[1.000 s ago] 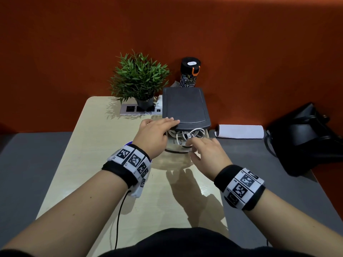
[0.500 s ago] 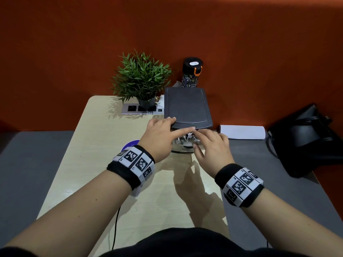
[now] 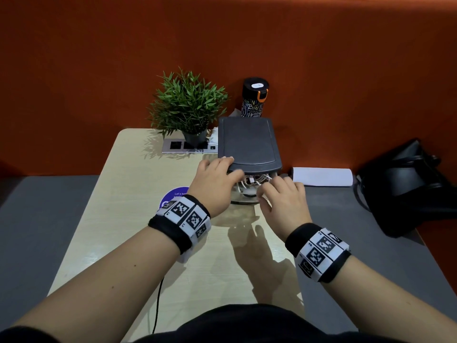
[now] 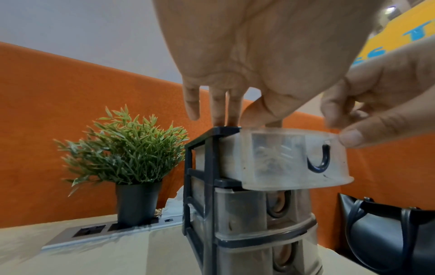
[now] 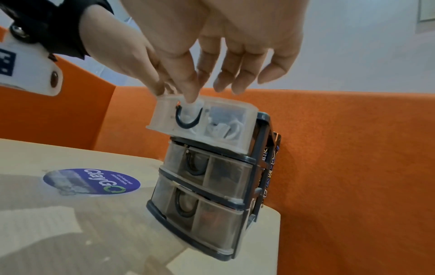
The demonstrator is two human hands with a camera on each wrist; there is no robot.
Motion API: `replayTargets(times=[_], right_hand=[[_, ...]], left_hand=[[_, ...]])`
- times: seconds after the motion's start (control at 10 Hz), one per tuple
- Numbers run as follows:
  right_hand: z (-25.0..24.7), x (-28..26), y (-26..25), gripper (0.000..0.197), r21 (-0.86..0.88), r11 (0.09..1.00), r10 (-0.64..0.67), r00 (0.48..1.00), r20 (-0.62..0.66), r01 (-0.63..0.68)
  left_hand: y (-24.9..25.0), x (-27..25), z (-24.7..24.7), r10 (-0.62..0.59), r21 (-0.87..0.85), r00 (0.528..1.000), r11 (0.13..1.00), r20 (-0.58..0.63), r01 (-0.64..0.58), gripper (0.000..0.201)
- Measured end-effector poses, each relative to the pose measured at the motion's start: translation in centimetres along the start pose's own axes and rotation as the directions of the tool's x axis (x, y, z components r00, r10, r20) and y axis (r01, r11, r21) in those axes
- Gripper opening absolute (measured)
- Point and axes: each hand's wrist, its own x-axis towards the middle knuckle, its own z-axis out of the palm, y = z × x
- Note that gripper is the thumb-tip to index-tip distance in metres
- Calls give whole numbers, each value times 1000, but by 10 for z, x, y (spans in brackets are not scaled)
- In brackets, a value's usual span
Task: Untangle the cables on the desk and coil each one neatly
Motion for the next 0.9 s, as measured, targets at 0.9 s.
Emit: replayTargets(times=[0.9], right_hand=[[-16, 11, -18, 21, 76, 976, 84, 673, 735, -205]], left_hand=[[-33, -47, -3, -122, -397, 991, 908, 48, 131, 31]])
